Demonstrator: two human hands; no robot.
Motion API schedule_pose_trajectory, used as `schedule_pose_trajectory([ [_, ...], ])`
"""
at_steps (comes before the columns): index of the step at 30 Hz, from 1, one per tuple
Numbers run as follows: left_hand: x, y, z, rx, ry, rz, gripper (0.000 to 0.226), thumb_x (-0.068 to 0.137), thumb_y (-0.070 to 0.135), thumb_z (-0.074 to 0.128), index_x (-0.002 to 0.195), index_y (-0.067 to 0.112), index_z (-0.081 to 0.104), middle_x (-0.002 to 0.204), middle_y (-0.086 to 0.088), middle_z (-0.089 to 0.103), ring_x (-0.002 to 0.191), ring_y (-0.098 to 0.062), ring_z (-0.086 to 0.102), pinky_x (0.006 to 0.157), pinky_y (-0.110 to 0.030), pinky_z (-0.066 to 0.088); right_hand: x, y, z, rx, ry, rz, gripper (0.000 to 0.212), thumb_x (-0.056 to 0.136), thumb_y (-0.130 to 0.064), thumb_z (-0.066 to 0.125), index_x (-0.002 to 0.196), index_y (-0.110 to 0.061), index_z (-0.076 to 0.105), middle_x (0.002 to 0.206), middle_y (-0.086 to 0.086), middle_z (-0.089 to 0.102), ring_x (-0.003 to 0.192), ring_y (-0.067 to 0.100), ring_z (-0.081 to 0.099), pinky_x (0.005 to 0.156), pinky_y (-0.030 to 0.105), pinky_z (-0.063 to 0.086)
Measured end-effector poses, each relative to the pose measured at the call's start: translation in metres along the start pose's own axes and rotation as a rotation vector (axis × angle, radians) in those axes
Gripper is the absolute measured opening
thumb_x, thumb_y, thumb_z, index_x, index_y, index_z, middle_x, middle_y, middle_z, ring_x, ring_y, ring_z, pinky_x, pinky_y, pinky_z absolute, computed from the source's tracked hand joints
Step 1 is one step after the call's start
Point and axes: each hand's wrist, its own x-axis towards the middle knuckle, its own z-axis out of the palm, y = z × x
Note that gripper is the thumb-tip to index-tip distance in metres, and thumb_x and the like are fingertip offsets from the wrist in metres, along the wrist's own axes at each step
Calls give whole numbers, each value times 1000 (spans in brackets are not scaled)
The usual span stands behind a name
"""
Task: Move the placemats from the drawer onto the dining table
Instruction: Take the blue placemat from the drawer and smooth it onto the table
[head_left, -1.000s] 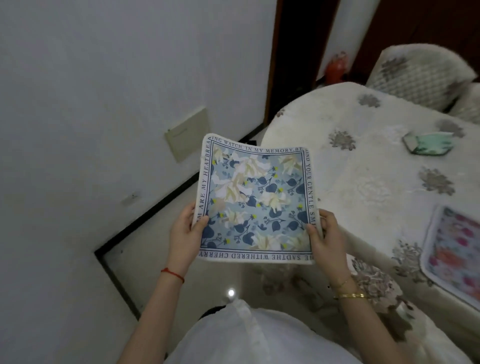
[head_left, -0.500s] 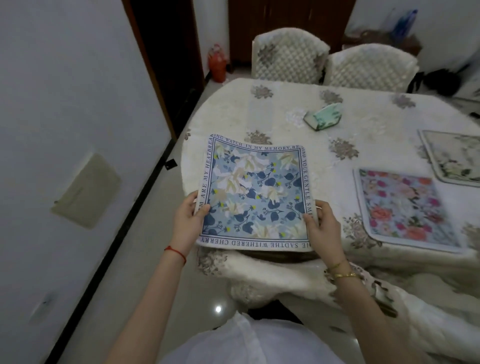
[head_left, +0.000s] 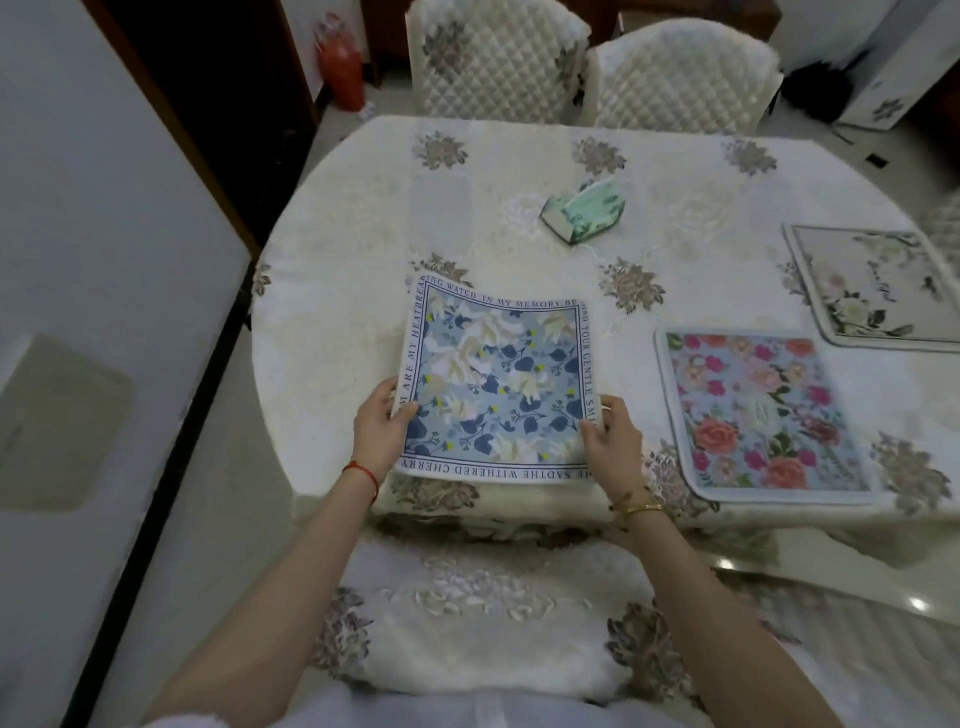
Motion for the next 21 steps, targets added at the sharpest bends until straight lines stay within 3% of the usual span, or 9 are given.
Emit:
schedule_pose_trajectory([
  [2, 14, -13, 9, 7, -31, -59, 28, 91, 11, 59, 118, 18, 53, 119, -6, 63, 110, -28, 61, 98, -48, 47, 8, 6, 5, -15, -4, 41, 23, 91, -8, 57, 112, -6, 49, 74, 23, 63, 66, 38, 60, 56, 41, 46],
  [5, 27, -29, 19, 27, -54, -120, 42, 91, 14, 60, 131, 11, 50, 129, -12, 59, 119, -32, 55, 102, -52, 44, 14, 17, 13, -22, -15, 76, 23, 91, -8, 56, 113, -8, 48, 70, 13, 64, 61, 30, 60, 52, 36, 47],
  [8, 26, -23, 24, 30, -37, -154, 45, 92, 10, 58, 135, 7, 44, 134, -11, 54, 121, -24, 51, 107, -42, 40, 15, 24, 18, -24, -11, 103, 21, 92, -5, 55, 112, -4, 49, 61, -6, 52, 49, 13, 48, 43, 13, 34],
  [10, 27, -25, 25, 76, -33, -165, 46, 92, 9, 57, 136, 4, 44, 132, -5, 52, 119, -18, 49, 104, -31, 39, 15, 29, 20, -30, -9, 118, 20, 92, -6, 56, 110, -3, 49, 61, -12, 48, 50, 4, 45, 44, 10, 35],
  [11, 28, -28, 25, 103, -28, -161, 46, 92, 11, 59, 135, 4, 45, 132, -7, 54, 120, -20, 50, 103, -32, 40, 16, 32, 21, -32, -3, 120, 20, 91, -7, 57, 110, -4, 49, 62, -13, 48, 51, 1, 44, 45, 9, 36],
  [14, 32, -35, 22, 136, -2, -163, 46, 87, 13, 66, 131, 6, 51, 123, -13, 63, 110, -22, 60, 95, -32, 49, 17, 39, 23, -47, 1, 117, 23, 91, -14, 60, 111, -8, 51, 75, -9, 57, 60, 3, 51, 50, 10, 37],
  [16, 34, -38, 22, 171, 21, -142, 44, 85, 13, 69, 126, 7, 55, 111, -10, 68, 90, -16, 63, 82, -21, 53, 19, 45, 24, -75, -9, 103, 23, 90, -18, 60, 111, -12, 51, 90, -3, 61, 73, 12, 57, 59, 15, 40],
  [19, 34, -39, 21, 279, 44, -57, 42, 82, 16, 72, 122, 12, 59, 97, -2, 69, 77, -9, 61, 62, 0, 43, 20, 54, 26, -177, -4, 60, 25, 90, -24, 62, 110, -12, 54, 99, 3, 59, 87, 19, 55, 72, 31, 46],
  [21, 35, -43, 20, 330, 44, -5, 41, 82, 18, 73, 120, 15, 59, 98, 1, 69, 81, -10, 62, 66, -6, 45, 19, 58, 25, -282, 13, 19, 29, 88, -26, 64, 109, -8, 54, 99, 8, 56, 90, 23, 51, 76, 37, 48],
])
